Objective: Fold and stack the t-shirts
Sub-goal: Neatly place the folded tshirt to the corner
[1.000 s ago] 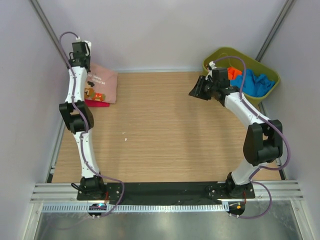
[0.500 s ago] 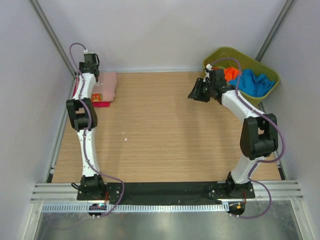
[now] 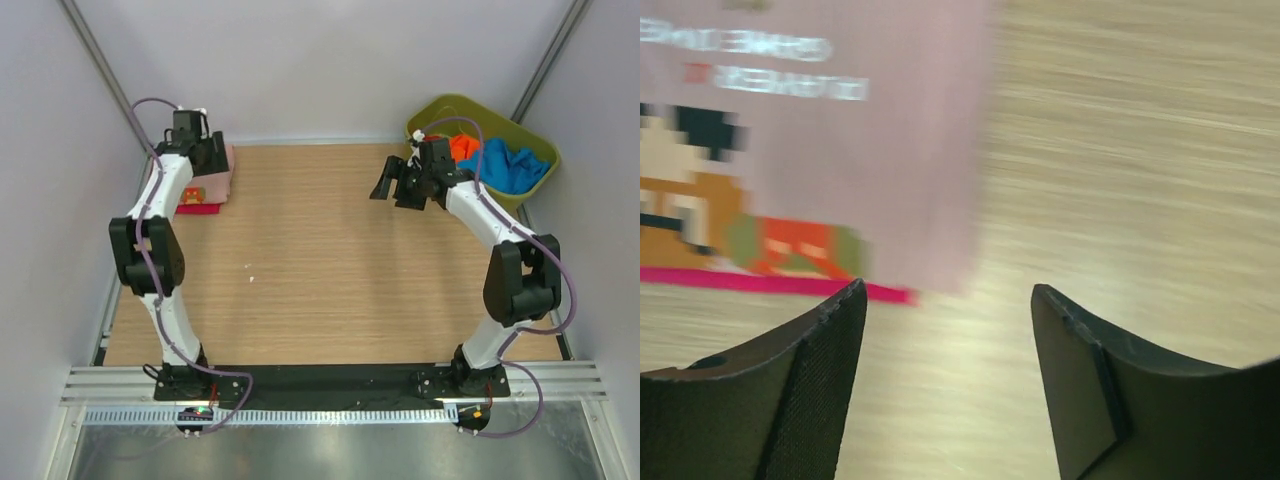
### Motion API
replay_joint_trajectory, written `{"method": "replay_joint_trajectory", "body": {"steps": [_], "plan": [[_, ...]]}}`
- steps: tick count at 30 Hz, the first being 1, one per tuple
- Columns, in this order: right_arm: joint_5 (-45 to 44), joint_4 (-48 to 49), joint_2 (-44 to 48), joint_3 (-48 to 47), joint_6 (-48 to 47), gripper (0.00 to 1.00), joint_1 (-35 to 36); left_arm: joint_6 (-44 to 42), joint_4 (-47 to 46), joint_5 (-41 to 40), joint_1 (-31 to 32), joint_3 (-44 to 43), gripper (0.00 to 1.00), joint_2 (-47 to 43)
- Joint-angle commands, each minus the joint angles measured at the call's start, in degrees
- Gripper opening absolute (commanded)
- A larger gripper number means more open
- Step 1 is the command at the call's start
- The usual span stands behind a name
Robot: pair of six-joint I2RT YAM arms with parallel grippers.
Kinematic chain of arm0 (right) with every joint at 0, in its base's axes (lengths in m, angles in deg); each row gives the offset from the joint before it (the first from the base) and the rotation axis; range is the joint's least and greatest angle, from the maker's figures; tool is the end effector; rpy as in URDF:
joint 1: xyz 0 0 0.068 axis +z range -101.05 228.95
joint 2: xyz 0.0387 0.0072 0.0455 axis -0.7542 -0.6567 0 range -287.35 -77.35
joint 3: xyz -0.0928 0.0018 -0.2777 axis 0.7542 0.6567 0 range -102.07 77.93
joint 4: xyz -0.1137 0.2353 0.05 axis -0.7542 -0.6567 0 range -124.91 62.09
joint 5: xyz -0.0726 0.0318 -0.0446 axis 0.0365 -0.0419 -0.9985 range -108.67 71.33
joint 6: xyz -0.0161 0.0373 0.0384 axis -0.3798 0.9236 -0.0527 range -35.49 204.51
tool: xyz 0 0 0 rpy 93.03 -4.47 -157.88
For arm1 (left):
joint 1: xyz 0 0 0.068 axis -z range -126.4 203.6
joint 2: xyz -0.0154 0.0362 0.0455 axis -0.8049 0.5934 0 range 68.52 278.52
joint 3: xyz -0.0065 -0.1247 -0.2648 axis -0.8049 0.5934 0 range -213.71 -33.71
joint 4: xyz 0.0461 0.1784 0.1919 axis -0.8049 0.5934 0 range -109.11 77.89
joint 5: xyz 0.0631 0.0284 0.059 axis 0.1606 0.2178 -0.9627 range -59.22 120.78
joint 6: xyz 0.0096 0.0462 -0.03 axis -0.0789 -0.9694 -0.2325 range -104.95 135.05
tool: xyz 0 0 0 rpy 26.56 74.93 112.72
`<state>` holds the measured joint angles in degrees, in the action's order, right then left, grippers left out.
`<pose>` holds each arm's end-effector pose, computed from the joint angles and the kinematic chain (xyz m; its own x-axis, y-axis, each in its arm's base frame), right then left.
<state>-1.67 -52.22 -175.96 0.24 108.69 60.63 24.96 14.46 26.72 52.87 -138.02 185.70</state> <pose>0.3851 0.0911 0.2830 -0.7962 0.2356 -0.5574 -0.0756 0.8752 0.4779 0.4844 0.0088 0.2879 -0.7031 -0.1806 -0.6877 -0.1853 0.9803 -0.0680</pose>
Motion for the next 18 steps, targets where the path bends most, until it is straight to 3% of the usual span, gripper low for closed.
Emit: {"method": "replay_joint_trajectory", "body": {"steps": [1, 2, 3, 7, 9, 14, 18], "plan": [[-1.87, -6.67, 7.01, -3.60, -1.15, 0.87, 0.36, 7.48, -2.71, 13.95, 7.49, 3.66, 0.69, -15.54], [-1.96, -7.75, 8.07, -4.13, -1.07, 0.94, 0.45, 7.93, -3.06, 15.03, 8.98, 7.24, 0.99, -17.76], [-1.79, -8.98, 9.30, -3.79, -0.20, 1.00, 0.36, 8.02, -2.98, 14.87, 12.21, 8.76, 1.00, -19.70], [-1.69, -11.35, 18.15, -0.54, 1.47, 1.00, 0.45, 8.28, -2.19, 15.39, 19.88, 16.24, 1.00, -29.46], [-5.63, -13.12, 21.86, 2.18, 1.65, 1.00, 0.36, 9.24, -1.49, 17.14, 22.95, 18.69, 1.00, -33.33], [-7.59, -14.62, 34.85, 9.21, 3.31, 1.00, 0.18, 11.88, -1.21, 20.66, 26.30, 24.67, 1.00, -40.18], [-4.52, -16.10, 37.52, 11.33, 3.15, 1.00, 0.18, 13.20, -2.62, 19.89, 27.80, 32.23, 1.00, -49.39]]}}
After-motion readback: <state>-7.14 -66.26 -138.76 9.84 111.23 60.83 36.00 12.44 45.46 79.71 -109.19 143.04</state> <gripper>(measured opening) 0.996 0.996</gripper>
